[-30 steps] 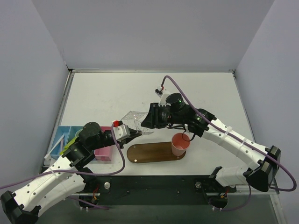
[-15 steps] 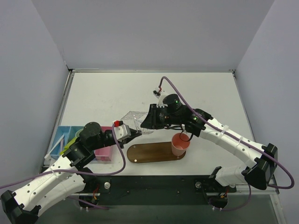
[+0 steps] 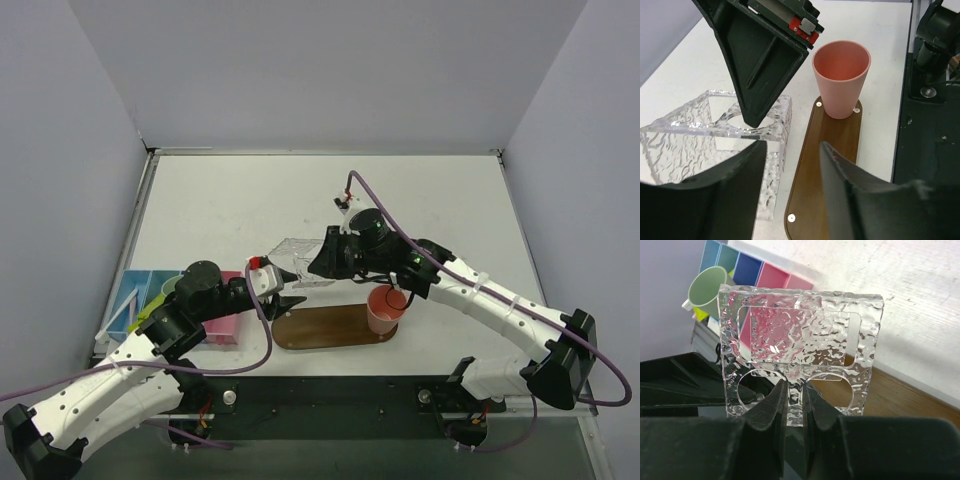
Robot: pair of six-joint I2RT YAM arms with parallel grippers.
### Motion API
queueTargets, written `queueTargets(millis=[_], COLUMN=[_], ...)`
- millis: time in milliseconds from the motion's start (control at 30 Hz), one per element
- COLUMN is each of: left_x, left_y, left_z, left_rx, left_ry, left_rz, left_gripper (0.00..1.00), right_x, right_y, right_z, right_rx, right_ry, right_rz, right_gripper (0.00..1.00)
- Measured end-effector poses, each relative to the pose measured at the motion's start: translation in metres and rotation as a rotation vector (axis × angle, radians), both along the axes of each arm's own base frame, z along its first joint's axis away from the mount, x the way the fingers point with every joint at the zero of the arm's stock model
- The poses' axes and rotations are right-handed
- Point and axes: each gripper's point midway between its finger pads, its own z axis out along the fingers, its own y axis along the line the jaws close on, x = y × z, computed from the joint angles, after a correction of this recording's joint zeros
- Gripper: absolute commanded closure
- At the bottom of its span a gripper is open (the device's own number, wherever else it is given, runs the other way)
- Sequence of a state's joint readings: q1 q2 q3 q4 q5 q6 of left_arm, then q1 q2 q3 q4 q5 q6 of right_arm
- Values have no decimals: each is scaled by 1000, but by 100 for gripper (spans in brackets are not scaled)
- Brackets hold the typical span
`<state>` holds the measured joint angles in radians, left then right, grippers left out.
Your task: Prepare toiletry sets of a toothbrush and toothpaste on the tray
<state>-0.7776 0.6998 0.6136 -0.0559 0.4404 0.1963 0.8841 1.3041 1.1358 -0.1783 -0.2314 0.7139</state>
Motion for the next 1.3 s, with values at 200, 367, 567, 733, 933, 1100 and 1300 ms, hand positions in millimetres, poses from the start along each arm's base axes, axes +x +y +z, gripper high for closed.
queueTargets(millis=[200,367,567,733,933,1100,1300], left_x=[2,10,50,89,120,119,112], left_y=[2,8,44,79,117,127,120], left_z=[1,4,21,36,25,6,-5], left_rx=[-13,-28,-126,-220,-212,-152,-84], left_ry=[27,47,110,171,224,257,252], left_rz=[29,92,276,464,718,806,817], left_gripper=[27,25,24,25,24,24,24], right_x=[11,13,0,-10,-34,-51,-58], right_y=[-15,-25,-33,-31,-20,-22,-27], right_z=[-1,-11,-19,-16,-36,-61,-71], right_rx=[-55,-134,-242,-279,-353,-436,-514], right_ry=[-55,-86,-115,-132,-77,-12,23], right_rz=[-71,-111,-115,-120,-117,-142,-222], right_gripper=[100,100,100,100,100,100,100])
